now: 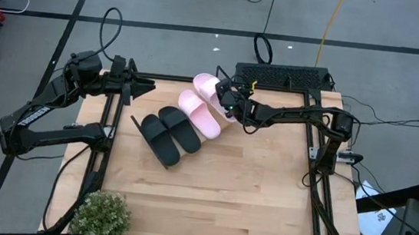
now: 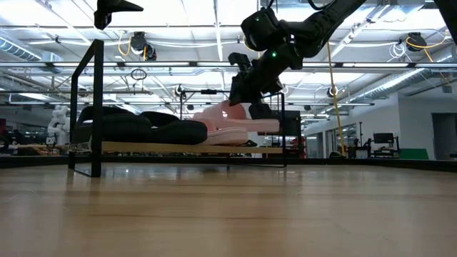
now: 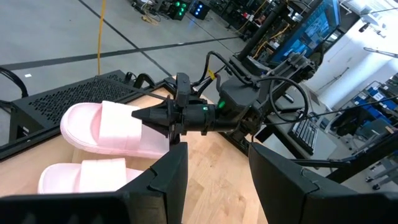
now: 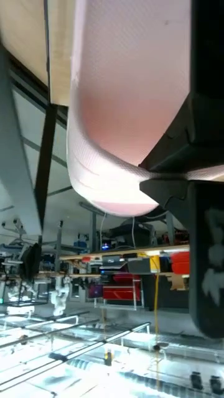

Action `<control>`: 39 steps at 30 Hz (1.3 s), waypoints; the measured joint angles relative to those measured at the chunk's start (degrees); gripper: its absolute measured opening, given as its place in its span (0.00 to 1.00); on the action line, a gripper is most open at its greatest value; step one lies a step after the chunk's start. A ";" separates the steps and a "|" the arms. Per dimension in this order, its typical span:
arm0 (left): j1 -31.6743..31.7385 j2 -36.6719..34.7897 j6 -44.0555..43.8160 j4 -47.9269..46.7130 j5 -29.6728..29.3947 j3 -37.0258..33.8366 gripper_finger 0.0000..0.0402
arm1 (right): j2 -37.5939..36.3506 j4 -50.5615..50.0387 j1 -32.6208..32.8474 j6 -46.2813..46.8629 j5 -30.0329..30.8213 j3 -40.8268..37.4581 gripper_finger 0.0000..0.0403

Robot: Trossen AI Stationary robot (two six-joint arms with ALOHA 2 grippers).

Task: Pick and place slides into the shelf
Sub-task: Put the pink slide on the shelf

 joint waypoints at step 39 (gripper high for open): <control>-0.90 0.00 0.35 0.21 -0.49 -0.02 0.41 | 4.89 -4.90 0.52 2.48 -1.99 1.90 0.00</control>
